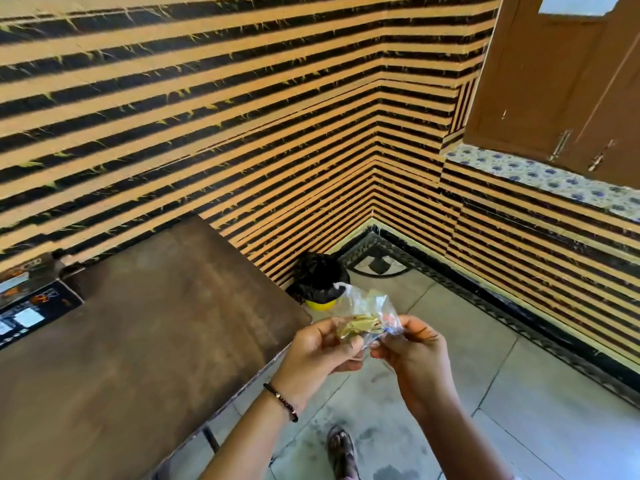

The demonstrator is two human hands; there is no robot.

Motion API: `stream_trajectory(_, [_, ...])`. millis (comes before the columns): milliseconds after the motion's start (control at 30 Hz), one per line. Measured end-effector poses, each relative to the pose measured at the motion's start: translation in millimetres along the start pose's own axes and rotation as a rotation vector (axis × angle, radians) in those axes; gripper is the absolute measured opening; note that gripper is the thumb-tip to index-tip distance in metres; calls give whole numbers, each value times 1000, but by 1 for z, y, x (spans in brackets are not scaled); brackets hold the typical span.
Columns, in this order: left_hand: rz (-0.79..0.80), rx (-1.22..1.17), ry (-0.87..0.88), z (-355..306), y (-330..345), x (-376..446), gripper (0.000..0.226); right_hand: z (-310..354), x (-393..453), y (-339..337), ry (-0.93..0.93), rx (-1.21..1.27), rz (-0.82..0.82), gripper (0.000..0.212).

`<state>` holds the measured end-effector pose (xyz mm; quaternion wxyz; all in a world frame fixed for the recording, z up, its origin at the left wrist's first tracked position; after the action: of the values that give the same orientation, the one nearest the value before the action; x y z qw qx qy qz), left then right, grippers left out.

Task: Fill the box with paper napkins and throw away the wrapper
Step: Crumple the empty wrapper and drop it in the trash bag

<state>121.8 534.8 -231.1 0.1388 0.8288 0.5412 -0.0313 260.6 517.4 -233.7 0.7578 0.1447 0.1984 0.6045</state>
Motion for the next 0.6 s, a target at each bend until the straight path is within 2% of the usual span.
stream_trajectory(67, [69,16,6,-1,3,23,50,2,23,-7,27,15,-34,39])
stream_trajectory(133, [46,86,52,-4,-2,55,74,5,52,-10,31,-2,-43,35])
stream_trajectory(233, [-31,127,131,-20,-8,103,83,16,96,-9,33,-28,-46,40])
stream_trajectory(367, [-65,128,182,-37,-12,161,55,26,150,-15,35,-17,-76,32])
stream_trajectory(533, [-114,105,140,-36,-9,212,27,34,193,-27,7,-58,-59,42])
stream_trajectory(600, [-152,35,127,-36,-11,229,17,39,211,-28,-22,-133,5,27])
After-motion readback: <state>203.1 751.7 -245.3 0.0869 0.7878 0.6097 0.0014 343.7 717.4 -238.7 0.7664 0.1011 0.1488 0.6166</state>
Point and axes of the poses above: each hand's wrist, its own x-axis towards the middle knuckle, its own y-axis out of the palm, z = x × y, the point moved 7 cm from there along x, towards the middle knuckle, and after that the axes turned 3 degrees about z, right-handed, at the moved point
